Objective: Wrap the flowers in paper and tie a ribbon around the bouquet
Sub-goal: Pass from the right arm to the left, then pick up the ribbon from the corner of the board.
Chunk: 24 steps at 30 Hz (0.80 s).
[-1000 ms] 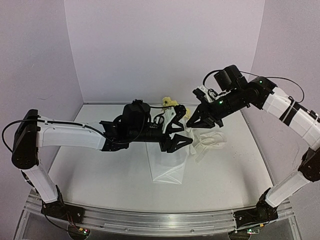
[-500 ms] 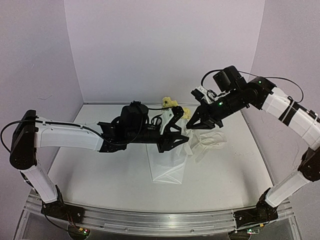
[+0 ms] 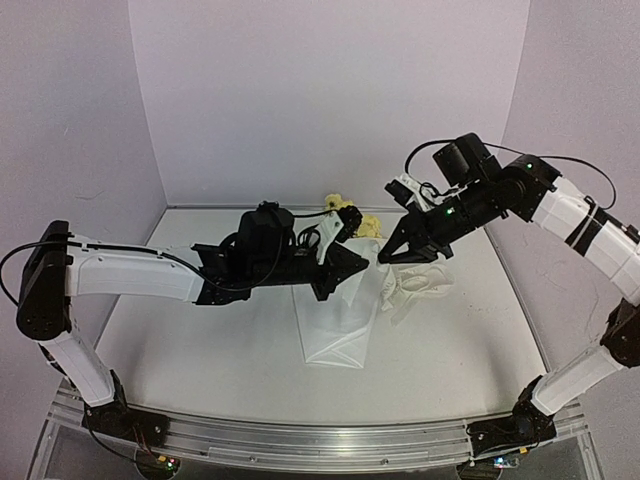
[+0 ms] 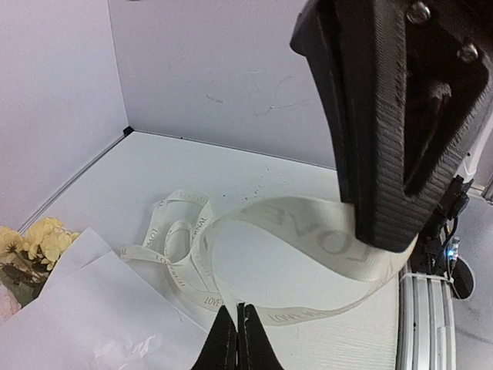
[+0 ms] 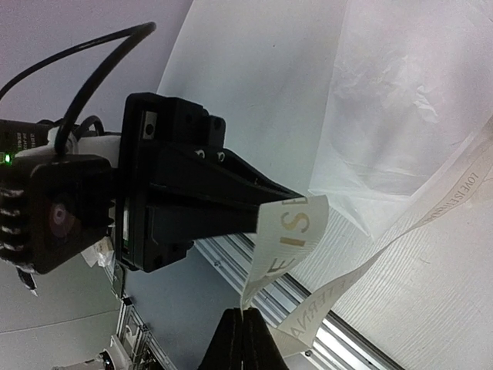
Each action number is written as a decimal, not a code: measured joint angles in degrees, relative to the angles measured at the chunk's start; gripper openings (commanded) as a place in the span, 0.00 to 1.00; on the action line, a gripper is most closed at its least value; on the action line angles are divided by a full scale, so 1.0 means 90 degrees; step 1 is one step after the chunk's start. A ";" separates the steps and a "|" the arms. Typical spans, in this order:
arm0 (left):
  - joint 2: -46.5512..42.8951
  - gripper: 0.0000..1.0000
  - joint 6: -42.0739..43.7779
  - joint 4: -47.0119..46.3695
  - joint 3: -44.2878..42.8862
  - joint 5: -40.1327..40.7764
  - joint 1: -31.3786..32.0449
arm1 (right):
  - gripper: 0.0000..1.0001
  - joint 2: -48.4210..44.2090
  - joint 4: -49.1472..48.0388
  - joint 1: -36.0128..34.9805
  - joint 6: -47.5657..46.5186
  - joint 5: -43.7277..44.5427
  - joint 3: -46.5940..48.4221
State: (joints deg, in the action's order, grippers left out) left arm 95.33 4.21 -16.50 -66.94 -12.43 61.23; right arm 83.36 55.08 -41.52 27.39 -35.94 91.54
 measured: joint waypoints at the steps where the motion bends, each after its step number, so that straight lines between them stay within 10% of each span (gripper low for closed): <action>1: 0.0000 0.00 -0.0044 -0.0002 0.0000 0.0115 0.0000 | 0.16 -0.0005 0.0003 -0.0002 -0.0028 0.0016 -0.0029; 8: -0.0419 0.00 -0.0515 -0.0183 0.0545 0.2352 0.0032 | 0.64 -0.0179 0.0116 0.0136 -0.0138 0.1219 -0.0641; 24: -0.2636 0.00 -0.2002 0.1038 0.1872 0.6524 -0.0133 | 0.59 0.1675 -0.0582 0.2838 0.0655 0.2926 -0.1589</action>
State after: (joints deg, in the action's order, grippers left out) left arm 71.60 -13.80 -7.16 -50.09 46.29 60.03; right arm 98.44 49.84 -15.98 33.28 -9.61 77.24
